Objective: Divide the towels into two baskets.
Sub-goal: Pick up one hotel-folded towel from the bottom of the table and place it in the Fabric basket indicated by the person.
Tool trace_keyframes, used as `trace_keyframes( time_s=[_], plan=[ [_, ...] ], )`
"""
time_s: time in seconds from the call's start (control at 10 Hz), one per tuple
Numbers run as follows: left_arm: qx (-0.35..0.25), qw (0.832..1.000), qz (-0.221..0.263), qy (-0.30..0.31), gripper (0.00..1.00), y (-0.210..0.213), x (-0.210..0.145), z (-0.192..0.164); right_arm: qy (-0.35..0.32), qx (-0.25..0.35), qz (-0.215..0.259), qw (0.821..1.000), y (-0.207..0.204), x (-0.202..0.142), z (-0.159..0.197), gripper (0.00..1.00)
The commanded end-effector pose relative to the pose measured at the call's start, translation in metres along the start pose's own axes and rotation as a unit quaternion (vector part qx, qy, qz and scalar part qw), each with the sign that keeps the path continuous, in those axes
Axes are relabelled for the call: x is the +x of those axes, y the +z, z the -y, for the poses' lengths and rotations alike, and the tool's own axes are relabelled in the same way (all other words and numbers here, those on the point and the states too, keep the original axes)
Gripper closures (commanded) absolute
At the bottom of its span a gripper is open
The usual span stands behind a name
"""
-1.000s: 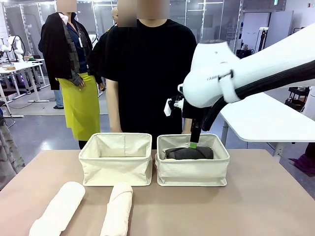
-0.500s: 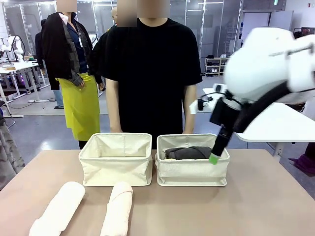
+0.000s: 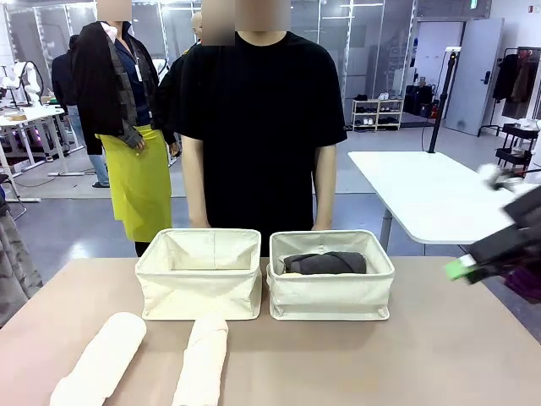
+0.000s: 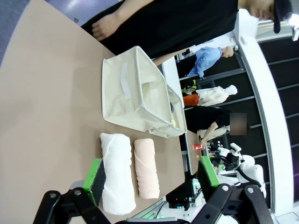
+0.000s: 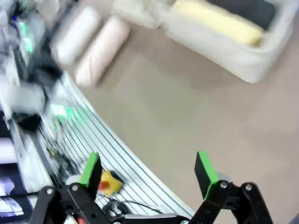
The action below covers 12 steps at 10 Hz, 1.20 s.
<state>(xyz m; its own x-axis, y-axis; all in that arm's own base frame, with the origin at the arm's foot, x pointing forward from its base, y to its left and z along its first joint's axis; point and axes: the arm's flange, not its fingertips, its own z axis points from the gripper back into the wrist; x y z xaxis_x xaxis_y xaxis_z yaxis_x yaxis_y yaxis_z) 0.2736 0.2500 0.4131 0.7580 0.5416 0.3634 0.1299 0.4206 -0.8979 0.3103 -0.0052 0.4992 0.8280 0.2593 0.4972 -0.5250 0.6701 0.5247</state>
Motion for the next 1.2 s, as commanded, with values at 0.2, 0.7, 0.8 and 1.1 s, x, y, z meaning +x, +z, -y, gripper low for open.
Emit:
trace_keyframes(
  time_s=[0.2, 0.7, 0.8, 1.1],
  plan=[
    [-0.004, 1.000, 0.004, -0.002, 0.00, 0.002, 0.000, 0.000, -0.126, 0.070, 0.156, 0.977, 0.040, -0.140, 0.087, 0.00],
    [-0.004, 1.000, 0.004, -0.002, 0.00, 0.002, 0.000, 0.000, -0.083, 0.156, 0.194, 0.965, 0.033, -0.169, 0.138, 0.00],
    [-0.004, 1.000, 0.004, -0.002, 0.00, 0.002, 0.000, 0.000, -0.076, 0.144, 0.193, 0.968, 0.028, -0.161, 0.145, 0.00],
    [-0.004, 1.000, 0.004, -0.002, 0.00, 0.002, 0.000, 0.000, -0.098, 0.141, 0.178, 0.969, 0.067, -0.156, 0.154, 0.00]
  ],
)
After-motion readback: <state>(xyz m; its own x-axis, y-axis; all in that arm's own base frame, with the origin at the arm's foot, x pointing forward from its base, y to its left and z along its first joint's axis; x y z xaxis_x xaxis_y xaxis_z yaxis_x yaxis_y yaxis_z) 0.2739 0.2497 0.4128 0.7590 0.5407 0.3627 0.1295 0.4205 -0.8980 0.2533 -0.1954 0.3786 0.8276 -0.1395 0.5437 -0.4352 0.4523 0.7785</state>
